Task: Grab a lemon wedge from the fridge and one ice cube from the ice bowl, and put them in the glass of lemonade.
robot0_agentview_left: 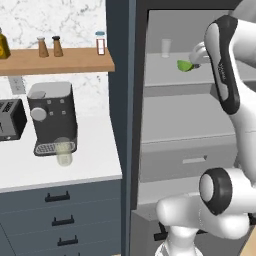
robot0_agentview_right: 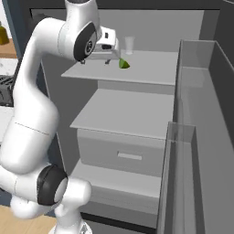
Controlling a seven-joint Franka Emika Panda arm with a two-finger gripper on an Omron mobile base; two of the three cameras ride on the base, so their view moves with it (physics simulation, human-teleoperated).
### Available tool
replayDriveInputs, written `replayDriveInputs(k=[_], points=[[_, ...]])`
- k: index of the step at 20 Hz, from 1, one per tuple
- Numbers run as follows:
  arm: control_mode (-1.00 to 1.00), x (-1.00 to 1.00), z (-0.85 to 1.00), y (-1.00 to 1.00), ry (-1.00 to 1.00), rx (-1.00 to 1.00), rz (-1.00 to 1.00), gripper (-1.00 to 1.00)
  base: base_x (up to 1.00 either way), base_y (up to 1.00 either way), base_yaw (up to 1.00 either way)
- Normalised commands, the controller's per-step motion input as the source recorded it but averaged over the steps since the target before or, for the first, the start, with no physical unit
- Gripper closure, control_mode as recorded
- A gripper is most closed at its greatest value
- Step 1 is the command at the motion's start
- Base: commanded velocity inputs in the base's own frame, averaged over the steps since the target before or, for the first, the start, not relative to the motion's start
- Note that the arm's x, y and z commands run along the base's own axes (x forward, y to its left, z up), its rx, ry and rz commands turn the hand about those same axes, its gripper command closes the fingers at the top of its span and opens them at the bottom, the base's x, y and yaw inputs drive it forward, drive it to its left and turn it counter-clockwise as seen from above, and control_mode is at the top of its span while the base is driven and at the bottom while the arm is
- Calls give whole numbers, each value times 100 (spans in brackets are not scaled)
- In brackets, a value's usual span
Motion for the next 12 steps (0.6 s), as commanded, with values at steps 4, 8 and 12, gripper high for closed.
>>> replayDriveInputs(k=[4, 8, 12], points=[[-100, 66, -74, 0, 4, 0, 2, -100, 0, 0, 0], [-100, 67, -41, -4, -1, 0, 1, -100, 0, 0, 0], [-100, 43, 0, -21, -5, 0, 0, -100, 0, 0, 0]])
